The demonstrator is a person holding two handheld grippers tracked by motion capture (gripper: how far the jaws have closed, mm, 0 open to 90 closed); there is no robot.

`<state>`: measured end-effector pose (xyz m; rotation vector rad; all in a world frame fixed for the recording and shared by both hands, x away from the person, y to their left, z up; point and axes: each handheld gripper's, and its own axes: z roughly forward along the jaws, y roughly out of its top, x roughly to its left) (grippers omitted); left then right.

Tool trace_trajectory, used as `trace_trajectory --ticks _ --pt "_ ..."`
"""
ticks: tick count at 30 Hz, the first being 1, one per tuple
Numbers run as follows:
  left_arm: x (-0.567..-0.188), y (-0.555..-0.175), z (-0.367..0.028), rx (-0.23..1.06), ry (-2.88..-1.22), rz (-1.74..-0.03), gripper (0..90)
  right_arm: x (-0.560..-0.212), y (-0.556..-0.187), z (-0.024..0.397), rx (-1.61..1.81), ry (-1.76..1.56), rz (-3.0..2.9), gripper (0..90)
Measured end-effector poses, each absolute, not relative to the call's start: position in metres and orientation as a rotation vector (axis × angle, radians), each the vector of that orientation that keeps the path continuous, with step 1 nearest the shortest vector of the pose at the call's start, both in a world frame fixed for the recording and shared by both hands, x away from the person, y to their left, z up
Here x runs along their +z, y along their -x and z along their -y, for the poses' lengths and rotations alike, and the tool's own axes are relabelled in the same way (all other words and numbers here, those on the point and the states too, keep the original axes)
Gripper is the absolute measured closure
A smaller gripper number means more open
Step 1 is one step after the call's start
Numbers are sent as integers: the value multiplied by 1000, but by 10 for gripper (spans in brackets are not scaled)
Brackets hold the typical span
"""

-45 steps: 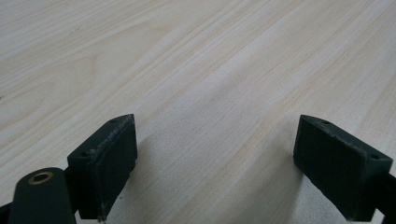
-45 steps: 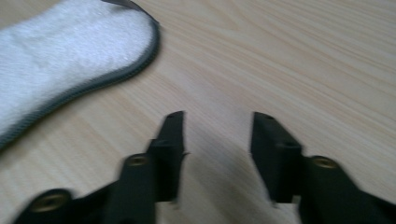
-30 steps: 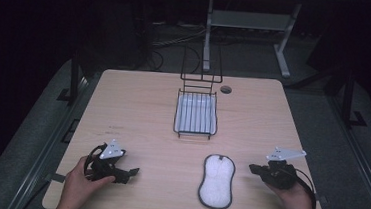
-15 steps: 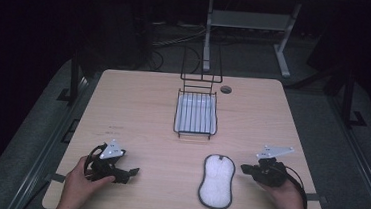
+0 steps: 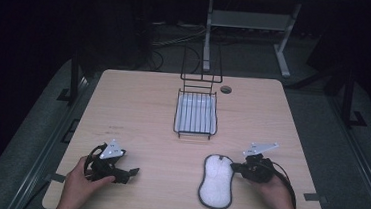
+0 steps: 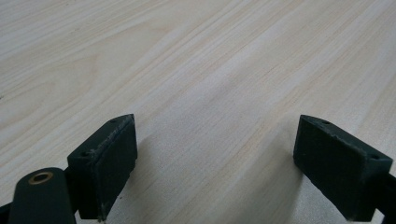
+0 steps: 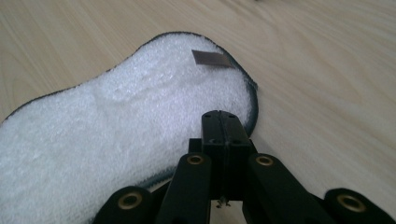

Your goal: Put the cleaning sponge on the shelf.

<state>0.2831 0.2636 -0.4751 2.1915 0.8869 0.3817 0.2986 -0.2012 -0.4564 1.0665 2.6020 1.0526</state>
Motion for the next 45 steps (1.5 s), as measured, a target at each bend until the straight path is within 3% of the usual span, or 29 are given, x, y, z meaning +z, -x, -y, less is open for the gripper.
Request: trace_trajectory --ticks 45 --pt "-475 -283 -264 384 -2192 -886 128 -449 -327 138 1086 -975 -2657 896"
